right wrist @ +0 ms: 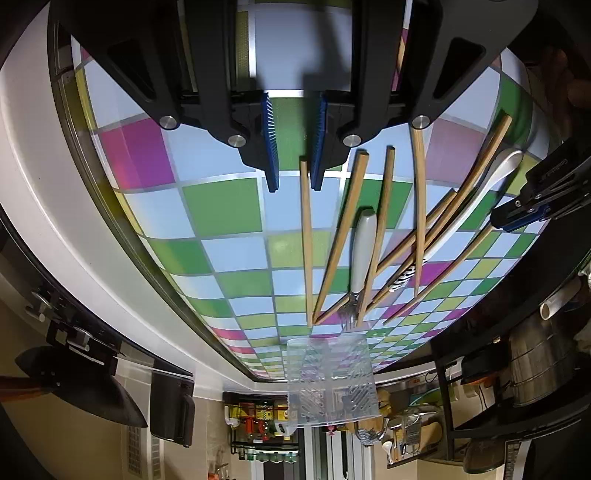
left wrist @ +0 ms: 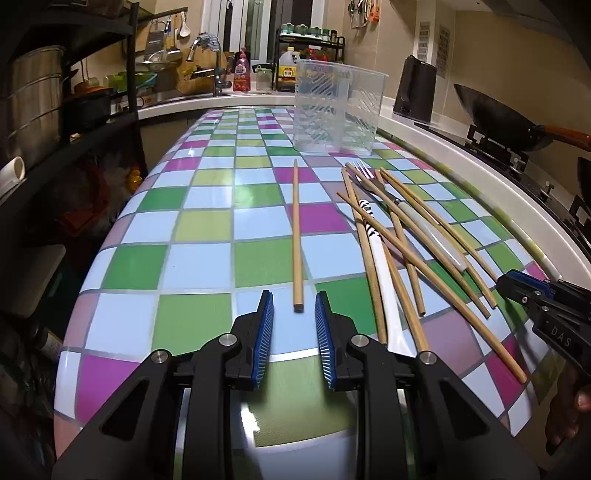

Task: Organize utensils
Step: 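Lower the left tool and grasp a bamboo chopstick while the right tool grasps another chopstick, then lift both held chopsticks and carry them over the clear plastic container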

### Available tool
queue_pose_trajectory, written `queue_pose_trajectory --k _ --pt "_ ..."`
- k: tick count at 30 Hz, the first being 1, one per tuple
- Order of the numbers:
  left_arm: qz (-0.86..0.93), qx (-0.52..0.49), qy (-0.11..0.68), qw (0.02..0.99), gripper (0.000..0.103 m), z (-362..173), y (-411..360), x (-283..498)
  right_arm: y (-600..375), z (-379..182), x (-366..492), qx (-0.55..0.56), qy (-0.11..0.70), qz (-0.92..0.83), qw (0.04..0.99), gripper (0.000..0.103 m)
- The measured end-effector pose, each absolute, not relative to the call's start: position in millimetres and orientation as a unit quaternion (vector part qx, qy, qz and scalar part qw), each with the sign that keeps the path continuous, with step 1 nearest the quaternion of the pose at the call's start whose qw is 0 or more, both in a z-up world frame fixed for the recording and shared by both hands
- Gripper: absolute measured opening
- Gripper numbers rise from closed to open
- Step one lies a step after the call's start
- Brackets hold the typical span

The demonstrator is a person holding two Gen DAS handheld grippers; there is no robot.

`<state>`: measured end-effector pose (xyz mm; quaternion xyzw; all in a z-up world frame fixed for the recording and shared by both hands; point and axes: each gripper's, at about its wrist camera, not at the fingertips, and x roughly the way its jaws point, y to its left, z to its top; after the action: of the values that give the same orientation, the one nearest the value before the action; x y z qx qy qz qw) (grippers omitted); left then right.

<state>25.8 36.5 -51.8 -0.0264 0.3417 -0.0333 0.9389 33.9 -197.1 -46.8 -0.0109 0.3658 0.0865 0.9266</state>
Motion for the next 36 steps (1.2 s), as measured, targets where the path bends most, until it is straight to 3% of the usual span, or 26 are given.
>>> queue_pose_trajectory --k 2,5,6,15,36 --pt "-0.026 -0.021 0.343 0.939 0.017 -52 35 26 -195 -47 34 -0.012 0.366 0.088 0.926 0.018" --pt "-0.027 -0.013 0.341 0.940 0.006 -53 33 25 -191 -46 36 -0.018 0.365 0.093 0.926 0.009" --pt "-0.028 -0.012 0.341 0.939 0.006 -53 33 24 -188 -46 35 -0.024 0.364 0.093 0.926 0.005" --pt "-0.045 -0.011 0.312 0.949 0.006 -35 38 11 -181 -37 27 -0.039 0.353 0.070 0.932 0.004" --pt "-0.079 -0.024 0.208 0.975 0.006 43 59 -8 -174 77 -10 -0.045 0.223 0.047 0.973 0.004"
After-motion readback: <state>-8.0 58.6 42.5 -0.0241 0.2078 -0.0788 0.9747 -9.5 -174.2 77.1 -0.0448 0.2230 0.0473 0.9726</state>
